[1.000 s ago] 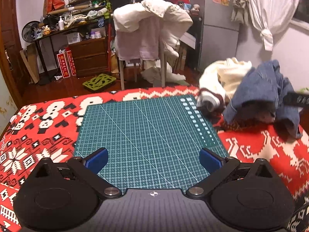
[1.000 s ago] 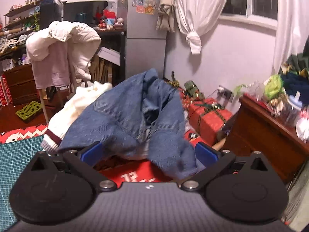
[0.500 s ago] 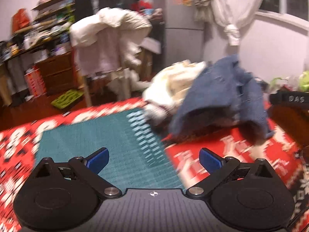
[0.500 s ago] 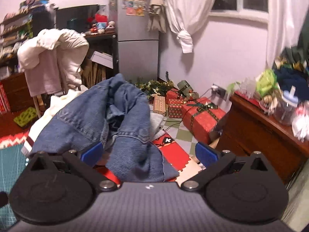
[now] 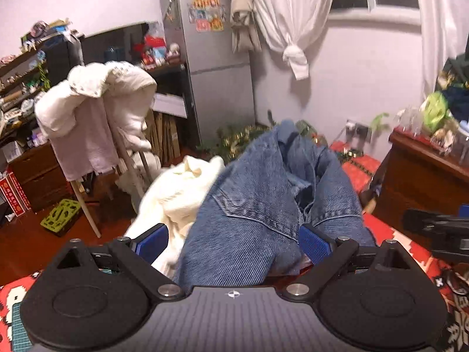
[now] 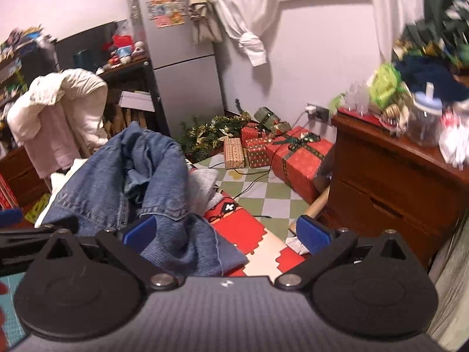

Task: Fold clothes
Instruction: 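Move both grippers to the blue jeans and close on the waistband, then lift the jeans with both grippers and carry them over the green mat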

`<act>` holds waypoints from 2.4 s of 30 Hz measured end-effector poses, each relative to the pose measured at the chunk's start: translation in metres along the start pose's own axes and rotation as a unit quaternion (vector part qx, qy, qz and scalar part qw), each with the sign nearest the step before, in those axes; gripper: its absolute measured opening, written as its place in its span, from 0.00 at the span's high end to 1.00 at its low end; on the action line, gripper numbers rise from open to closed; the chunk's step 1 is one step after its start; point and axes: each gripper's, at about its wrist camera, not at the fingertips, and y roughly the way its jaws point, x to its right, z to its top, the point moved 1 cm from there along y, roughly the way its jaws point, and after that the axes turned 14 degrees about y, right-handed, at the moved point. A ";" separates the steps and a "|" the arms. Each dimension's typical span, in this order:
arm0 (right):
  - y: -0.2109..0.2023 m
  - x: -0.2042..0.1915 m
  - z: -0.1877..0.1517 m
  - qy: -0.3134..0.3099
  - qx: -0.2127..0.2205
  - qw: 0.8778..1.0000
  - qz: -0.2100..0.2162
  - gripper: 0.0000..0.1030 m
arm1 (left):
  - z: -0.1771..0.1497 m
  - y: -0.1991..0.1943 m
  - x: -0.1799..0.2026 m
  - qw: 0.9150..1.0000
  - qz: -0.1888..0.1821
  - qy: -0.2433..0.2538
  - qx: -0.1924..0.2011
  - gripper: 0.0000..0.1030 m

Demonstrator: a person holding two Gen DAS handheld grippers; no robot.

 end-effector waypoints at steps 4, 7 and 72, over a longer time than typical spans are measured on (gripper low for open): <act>0.010 0.008 -0.001 0.017 -0.013 1.000 0.005 0.00 | 0.002 0.026 0.004 1.000 -0.008 0.001 -0.027 0.07; 0.017 0.007 -0.004 0.021 -0.024 0.999 0.011 0.00 | -0.002 0.039 0.004 0.999 -0.003 -0.006 -0.041 0.07; -0.173 -0.152 -0.096 -0.066 -0.096 0.937 0.329 0.89 | -0.126 -0.263 -0.145 0.974 0.077 -0.206 -0.052 0.92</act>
